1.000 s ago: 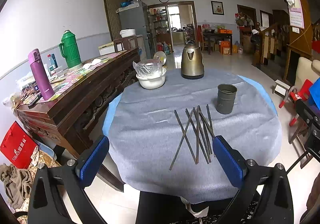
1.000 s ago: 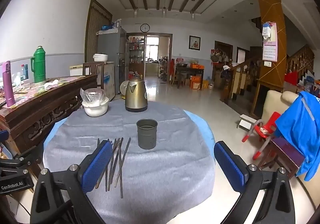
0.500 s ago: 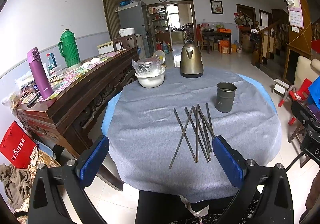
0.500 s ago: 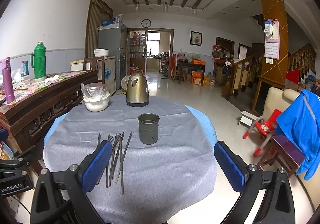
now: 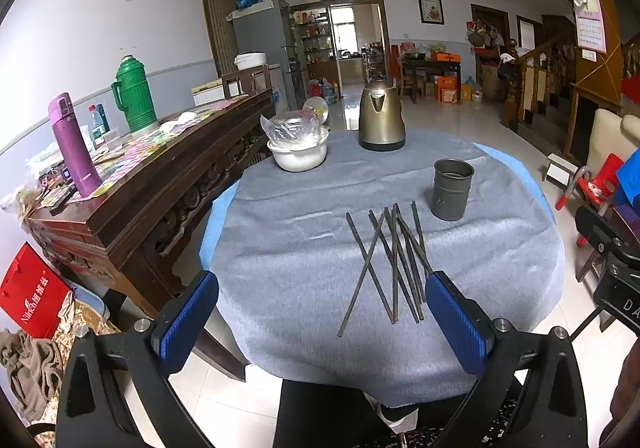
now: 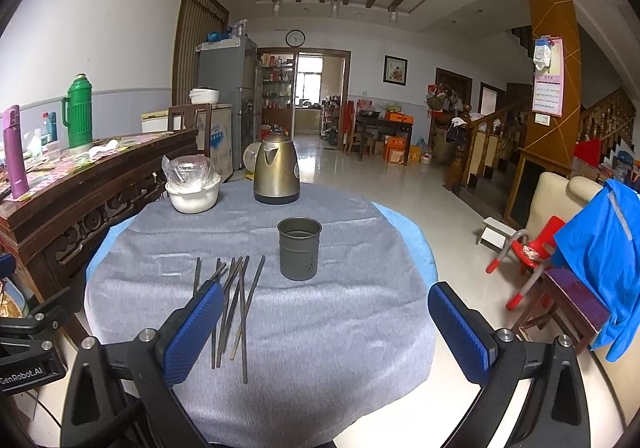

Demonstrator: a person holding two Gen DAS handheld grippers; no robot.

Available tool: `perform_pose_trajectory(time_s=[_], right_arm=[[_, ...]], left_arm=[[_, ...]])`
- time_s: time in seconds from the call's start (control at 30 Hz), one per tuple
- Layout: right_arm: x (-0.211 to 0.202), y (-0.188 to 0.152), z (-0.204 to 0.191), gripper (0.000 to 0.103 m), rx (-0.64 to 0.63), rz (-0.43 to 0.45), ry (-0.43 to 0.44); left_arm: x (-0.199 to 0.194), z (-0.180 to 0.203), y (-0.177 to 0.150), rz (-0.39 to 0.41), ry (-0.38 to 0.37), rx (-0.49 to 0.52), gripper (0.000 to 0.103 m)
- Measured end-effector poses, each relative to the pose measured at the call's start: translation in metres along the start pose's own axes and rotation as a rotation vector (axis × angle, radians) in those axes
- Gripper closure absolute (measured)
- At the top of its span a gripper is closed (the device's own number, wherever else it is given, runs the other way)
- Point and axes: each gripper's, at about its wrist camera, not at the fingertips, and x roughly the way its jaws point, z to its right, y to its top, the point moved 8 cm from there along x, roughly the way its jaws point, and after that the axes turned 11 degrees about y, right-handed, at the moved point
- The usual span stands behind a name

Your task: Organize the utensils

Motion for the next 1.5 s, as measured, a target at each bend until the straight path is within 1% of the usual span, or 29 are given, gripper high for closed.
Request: perform_pose_trajectory(time_s=[0.1, 0.17, 0.23, 0.3, 0.37, 0.4, 0.47, 0.5, 0.53, 0.57, 0.63, 0.67, 0.7, 0.73, 0.77, 0.8, 0.93, 1.07, 1.2, 1.27, 1.3, 1.33, 1.37, 1.43, 1.5], right_arm=[[0.015, -0.001, 0.001, 0.000, 0.030, -0.041, 0.046], [0.028, -0.004, 0.002, 0.000, 0.056, -0.078, 0.107], [0.049, -0.007, 0.001, 0.000, 0.098, -0.133, 0.208], [0.070, -0.011, -0.002, 0.000, 0.143, -0.189, 0.299], [0.094, -0.014, -0.006, 0.000, 0.186, -0.239, 0.379], [0.111, -0.016, -0.010, 0.000, 0.202, -0.265, 0.414], [0.132, -0.020, -0.014, 0.001, 0.215, -0.297, 0.433], [0.145, -0.022, -0.018, 0.005, 0.222, -0.317, 0.447], [0.159, -0.025, -0.022, 0.013, 0.230, -0.340, 0.465], [0.170, -0.027, -0.025, 0.017, 0.233, -0.357, 0.477], [0.193, -0.033, -0.031, 0.040, 0.232, -0.397, 0.487], [0.206, -0.036, -0.033, 0.046, 0.232, -0.422, 0.492], [0.215, -0.038, -0.035, 0.054, 0.237, -0.437, 0.498], [0.228, -0.040, -0.038, 0.060, 0.243, -0.455, 0.507], [0.235, -0.041, -0.038, 0.063, 0.245, -0.463, 0.510], [0.243, -0.041, -0.039, 0.063, 0.241, -0.473, 0.508], [0.279, -0.041, -0.050, 0.063, 0.216, -0.509, 0.518], [0.312, -0.045, -0.059, 0.064, 0.185, -0.558, 0.515], [0.338, -0.050, -0.068, 0.064, 0.171, -0.607, 0.511], [0.349, -0.055, -0.073, 0.067, 0.153, -0.635, 0.496], [0.352, -0.057, -0.074, 0.071, 0.152, -0.648, 0.493], [0.354, -0.057, -0.075, 0.077, 0.158, -0.648, 0.498], [0.356, -0.057, -0.075, 0.079, 0.157, -0.646, 0.496], [0.358, -0.057, -0.074, 0.096, 0.146, -0.647, 0.477], [0.358, -0.059, -0.072, 0.096, 0.172, -0.645, 0.484]], left_arm=[[0.019, -0.005, 0.001, -0.042, -0.018, -0.002, 0.000], [0.044, -0.009, -0.004, -0.116, -0.042, -0.014, 0.000], [0.065, -0.011, -0.010, -0.165, -0.061, -0.024, 0.000], [0.084, -0.012, -0.015, -0.207, -0.065, -0.014, 0.000], [0.101, -0.010, -0.022, -0.248, -0.094, -0.017, 0.000], [0.109, -0.010, -0.024, -0.263, -0.106, -0.021, 0.000], [0.124, -0.008, -0.026, -0.291, -0.118, -0.023, 0.000], [0.134, -0.006, -0.027, -0.306, -0.126, -0.027, 0.003], [0.142, -0.004, -0.027, -0.317, -0.135, -0.030, 0.008], [0.150, -0.001, -0.027, -0.332, -0.147, -0.031, 0.011], [0.167, 0.006, -0.025, -0.361, -0.176, -0.035, 0.027], [0.175, 0.010, -0.023, -0.378, -0.192, -0.036, 0.030], [0.183, 0.014, -0.021, -0.387, -0.206, -0.035, 0.036], [0.190, 0.019, -0.018, -0.393, -0.219, -0.031, 0.041], [0.197, 0.025, -0.016, -0.398, -0.232, -0.023, 0.043], [0.203, 0.030, -0.014, -0.406, -0.246, -0.015, 0.044], [0.229, 0.051, -0.004, -0.432, -0.295, 0.028, 0.044], [0.248, 0.060, -0.001, -0.466, -0.319, 0.050, 0.044], [0.259, 0.064, 0.001, -0.479, -0.331, 0.075, 0.044], [0.261, 0.064, 0.002, -0.482, -0.338, 0.081, 0.044], [0.263, 0.064, 0.002, -0.486, -0.340, 0.082, 0.044], [0.264, 0.063, 0.002, -0.489, -0.346, 0.080, 0.044], [0.266, 0.064, 0.002, -0.490, -0.350, 0.079, 0.044], [0.271, 0.067, 0.005, -0.492, -0.373, 0.079, 0.044], [0.272, 0.072, 0.008, -0.490, -0.386, 0.088, 0.044]])
